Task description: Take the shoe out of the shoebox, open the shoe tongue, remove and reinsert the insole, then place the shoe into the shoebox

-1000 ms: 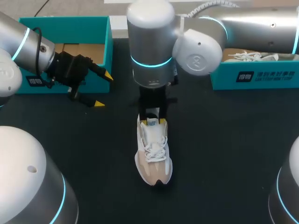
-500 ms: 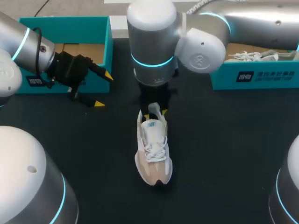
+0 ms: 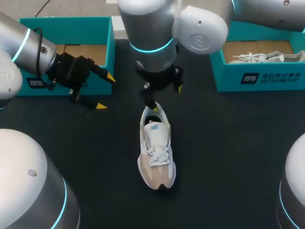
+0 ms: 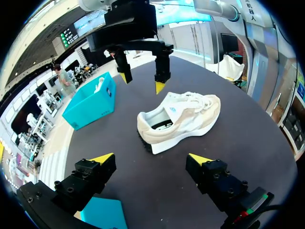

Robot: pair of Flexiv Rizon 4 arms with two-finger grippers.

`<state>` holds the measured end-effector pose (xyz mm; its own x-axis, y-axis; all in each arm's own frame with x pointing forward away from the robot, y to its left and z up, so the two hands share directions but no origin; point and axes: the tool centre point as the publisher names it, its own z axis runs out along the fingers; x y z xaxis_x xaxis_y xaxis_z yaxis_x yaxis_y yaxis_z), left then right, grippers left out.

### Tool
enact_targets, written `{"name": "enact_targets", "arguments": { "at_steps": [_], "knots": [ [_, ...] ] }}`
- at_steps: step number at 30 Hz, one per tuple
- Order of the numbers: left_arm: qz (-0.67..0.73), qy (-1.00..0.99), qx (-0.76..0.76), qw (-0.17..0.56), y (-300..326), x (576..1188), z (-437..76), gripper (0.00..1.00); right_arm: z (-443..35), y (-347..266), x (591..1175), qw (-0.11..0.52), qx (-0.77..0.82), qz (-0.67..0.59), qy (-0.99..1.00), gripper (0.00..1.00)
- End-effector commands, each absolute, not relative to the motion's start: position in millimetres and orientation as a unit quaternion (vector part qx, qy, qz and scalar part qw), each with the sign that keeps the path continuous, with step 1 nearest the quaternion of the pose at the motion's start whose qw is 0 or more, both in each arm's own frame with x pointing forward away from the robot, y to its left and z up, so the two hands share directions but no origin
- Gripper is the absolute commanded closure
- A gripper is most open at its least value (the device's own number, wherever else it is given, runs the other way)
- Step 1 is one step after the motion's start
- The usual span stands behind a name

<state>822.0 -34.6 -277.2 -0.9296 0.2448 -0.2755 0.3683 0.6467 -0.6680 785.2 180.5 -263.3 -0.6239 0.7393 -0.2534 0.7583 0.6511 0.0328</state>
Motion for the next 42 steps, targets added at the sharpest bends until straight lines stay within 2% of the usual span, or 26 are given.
{"name": "enact_targets", "arguments": {
  "at_steps": [1, 5, 8, 13, 26, 27, 28, 29, 30, 34, 42],
  "knots": [
    [-0.384, 0.904, 0.169, 0.081, -34.5, 820.8, -277.2, 0.0, -262.5, 192.6, 782.8, 0.143, 0.417, -0.055, 0.896, 0.0],
    [-0.384, 0.904, 0.169, 0.081, -34.5, 820.8, -277.2, 0.0, -262.5, 192.6, 782.8, 0.143, 0.417, -0.055, 0.896, 0.0],
    [-0.384, 0.904, 0.169, 0.081, -34.5, 820.8, -277.2, 0.0, -269.8, 206.1, 792.4, 0.127, 0.247, -0.07, 0.958, 0.0],
    [-0.384, 0.904, 0.169, 0.081, -34.5, 820.8, -277.2, 0.0, -283.1, 205.6, 800.6, 0.113, 0.141, -0.091, 0.979, 0.0],
    [-0.384, 0.904, 0.169, 0.081, -34.5, 820.8, -277.2, 0.0, -324.9, 205.6, 831.0, 0.117, 0.004, -0.075, 0.99, 0.0],
    [-0.384, 0.904, 0.169, 0.081, -34.5, 820.8, -277.2, 0.0, -329.5, 204.1, 831.9, 0.11, 0.004, -0.075, 0.991, 0.02],
    [-0.384, 0.904, 0.169, 0.081, -34.5, 820.8, -277.2, 0.0, -333.3, 203.3, 832.6, 0.109, 0.003, -0.074, 0.991, 0.2],
    [-0.384, 0.904, 0.169, 0.081, -34.5, 820.8, -277.2, 0.0, -336.7, 202.8, 833.4, 0.105, 0.005, -0.069, 0.992, 0.33],
    [-0.384, 0.904, 0.169, 0.081, -34.5, 820.8, -277.2, 0.0, -339.5, 203.3, 834.1, 0.102, 0.0, -0.066, 0.993, 0.39],
    [-0.384, 0.904, 0.169, 0.081, -34.5, 820.8, -277.2, 0.0, -348.8, 205.4, 838.2, 0.1, -0.001, -0.063, 0.993, 0.5],
    [-0.384, 0.904, 0.169, 0.081, -34.5, 820.8, -277.2, 0.0, -359.0, 208.1, 842.9, 0.091, -0.001, -0.066, 0.994, 0.56]
  ]
}}
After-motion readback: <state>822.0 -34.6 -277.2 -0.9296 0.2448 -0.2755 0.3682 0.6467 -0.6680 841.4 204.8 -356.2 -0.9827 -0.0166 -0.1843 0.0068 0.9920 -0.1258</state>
